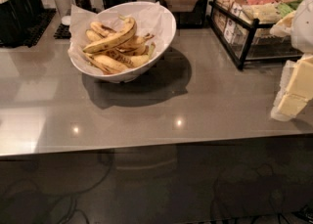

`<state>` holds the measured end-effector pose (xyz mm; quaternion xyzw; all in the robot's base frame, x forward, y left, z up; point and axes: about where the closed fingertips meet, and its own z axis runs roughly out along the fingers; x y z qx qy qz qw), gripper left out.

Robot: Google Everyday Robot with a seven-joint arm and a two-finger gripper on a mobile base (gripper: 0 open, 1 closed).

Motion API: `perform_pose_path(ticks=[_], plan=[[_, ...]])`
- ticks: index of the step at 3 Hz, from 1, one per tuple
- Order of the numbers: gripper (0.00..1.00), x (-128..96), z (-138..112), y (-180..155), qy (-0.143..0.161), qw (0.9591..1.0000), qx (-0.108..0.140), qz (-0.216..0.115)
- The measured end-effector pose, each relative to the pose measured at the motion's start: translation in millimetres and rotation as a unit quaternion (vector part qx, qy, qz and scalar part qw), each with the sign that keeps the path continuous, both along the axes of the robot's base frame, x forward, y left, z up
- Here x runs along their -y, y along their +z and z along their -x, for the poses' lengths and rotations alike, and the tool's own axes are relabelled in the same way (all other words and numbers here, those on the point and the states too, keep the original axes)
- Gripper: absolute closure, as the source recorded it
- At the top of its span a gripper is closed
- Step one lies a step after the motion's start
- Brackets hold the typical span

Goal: Pick banana from white bowl

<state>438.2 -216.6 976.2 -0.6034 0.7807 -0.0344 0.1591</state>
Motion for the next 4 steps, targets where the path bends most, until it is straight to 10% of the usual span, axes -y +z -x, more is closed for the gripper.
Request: perform_pose_path(ticks=[2, 3, 4], plan=[[0.00, -19.5, -27.7, 8.7, 0.059, 0.9981, 0.013, -0.008], [0.00, -65.4, -68.3, 17.4, 0.166, 0.9847, 0.025, -0.047], [0.00, -117.1, -94.1, 23.3, 0.260, 0.9602, 0.027, -0.098]])
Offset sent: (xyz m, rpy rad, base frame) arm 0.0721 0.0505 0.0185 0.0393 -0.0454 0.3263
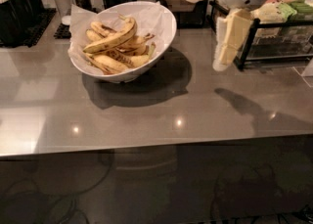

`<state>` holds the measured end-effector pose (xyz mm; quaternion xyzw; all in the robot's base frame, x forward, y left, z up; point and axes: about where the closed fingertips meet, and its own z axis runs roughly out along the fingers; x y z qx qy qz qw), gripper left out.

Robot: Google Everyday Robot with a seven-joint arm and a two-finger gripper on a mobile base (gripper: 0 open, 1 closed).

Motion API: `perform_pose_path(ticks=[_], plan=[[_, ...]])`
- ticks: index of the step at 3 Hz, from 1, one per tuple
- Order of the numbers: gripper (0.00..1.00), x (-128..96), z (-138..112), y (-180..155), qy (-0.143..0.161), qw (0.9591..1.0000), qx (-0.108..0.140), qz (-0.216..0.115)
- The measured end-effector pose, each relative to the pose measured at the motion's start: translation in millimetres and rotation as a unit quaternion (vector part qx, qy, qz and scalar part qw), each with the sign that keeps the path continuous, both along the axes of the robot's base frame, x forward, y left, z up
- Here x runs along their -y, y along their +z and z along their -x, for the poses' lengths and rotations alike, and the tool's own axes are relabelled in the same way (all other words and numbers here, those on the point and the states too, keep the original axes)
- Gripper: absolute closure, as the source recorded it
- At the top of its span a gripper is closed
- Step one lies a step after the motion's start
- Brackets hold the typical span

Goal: Pick banana from white bowl

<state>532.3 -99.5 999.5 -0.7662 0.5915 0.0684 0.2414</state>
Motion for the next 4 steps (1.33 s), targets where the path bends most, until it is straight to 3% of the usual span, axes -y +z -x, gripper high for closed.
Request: perform_pose_path(ticks=[2, 3, 4], plan=[[0.00, -8.9, -11.7, 1.2, 0.007, 0.9997, 0.010, -0.022], [0.00, -38.1, -37.4, -9.6, 0.059, 0.9974, 0.002, -0.040], [0.00, -78.1, -68.4, -14.7, 0.117, 0.9912, 0.001, -0.061]])
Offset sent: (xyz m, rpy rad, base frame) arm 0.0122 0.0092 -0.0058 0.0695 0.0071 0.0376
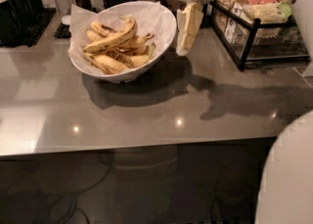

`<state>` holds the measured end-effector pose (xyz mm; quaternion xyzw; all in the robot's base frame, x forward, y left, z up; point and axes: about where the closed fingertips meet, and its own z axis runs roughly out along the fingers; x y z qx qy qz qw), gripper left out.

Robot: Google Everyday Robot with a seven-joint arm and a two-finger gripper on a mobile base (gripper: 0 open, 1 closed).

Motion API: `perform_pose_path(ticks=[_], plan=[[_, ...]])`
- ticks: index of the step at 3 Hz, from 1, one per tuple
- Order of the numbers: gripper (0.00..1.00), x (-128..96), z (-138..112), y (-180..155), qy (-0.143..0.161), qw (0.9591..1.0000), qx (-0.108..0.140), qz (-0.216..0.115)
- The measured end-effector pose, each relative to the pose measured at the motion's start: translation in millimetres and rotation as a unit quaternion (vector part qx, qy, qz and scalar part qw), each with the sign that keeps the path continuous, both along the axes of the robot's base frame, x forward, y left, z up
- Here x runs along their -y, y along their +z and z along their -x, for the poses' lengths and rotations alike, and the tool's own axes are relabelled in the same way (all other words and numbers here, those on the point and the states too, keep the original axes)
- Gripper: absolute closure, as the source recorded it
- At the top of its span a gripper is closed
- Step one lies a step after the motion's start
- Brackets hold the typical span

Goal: Pick banana from white bowl

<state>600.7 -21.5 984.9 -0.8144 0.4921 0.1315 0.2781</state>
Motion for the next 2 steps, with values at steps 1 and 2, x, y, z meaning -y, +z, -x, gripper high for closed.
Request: perform_pose_path(ticks=[1, 2], plan=[[0.00, -28.4, -21.4, 4.3, 0.034, 0.9992, 0.014, -0.014], [0.00, -33.9, -29.9, 9.7, 0.026, 0.9990, 0.027, -0.025]])
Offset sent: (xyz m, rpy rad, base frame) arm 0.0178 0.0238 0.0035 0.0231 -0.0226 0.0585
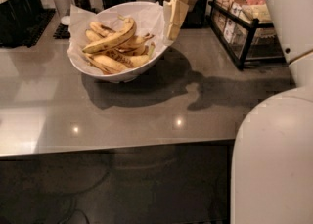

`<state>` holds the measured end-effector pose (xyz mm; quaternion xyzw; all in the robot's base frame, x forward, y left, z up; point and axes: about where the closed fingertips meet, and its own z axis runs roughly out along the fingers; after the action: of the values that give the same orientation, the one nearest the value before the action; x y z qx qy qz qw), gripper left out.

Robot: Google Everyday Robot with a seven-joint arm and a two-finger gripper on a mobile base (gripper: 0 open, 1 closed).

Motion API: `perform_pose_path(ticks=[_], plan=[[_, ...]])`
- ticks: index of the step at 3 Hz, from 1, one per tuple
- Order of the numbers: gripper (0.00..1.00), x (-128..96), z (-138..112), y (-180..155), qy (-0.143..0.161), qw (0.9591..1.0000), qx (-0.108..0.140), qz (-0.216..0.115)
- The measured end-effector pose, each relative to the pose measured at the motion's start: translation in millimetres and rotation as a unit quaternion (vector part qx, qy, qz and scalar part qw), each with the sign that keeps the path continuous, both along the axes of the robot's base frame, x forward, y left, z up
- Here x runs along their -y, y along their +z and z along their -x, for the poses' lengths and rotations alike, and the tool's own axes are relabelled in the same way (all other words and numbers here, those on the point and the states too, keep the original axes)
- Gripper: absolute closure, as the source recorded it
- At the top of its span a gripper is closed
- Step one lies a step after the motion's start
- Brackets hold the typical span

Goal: Pick banana from white bowl

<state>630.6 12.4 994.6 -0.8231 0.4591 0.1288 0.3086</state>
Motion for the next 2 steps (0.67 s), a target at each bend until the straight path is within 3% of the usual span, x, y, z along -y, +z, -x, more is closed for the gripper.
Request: perform_pose_path(ticks=[1, 2], plan=[[0.00, -13.0, -8.4, -8.6, 0.001, 0.9999, -0.011, -0.005], [0.00, -42.6, -19.4, -19.3, 0.024, 0.9995, -0.019, 0.002]])
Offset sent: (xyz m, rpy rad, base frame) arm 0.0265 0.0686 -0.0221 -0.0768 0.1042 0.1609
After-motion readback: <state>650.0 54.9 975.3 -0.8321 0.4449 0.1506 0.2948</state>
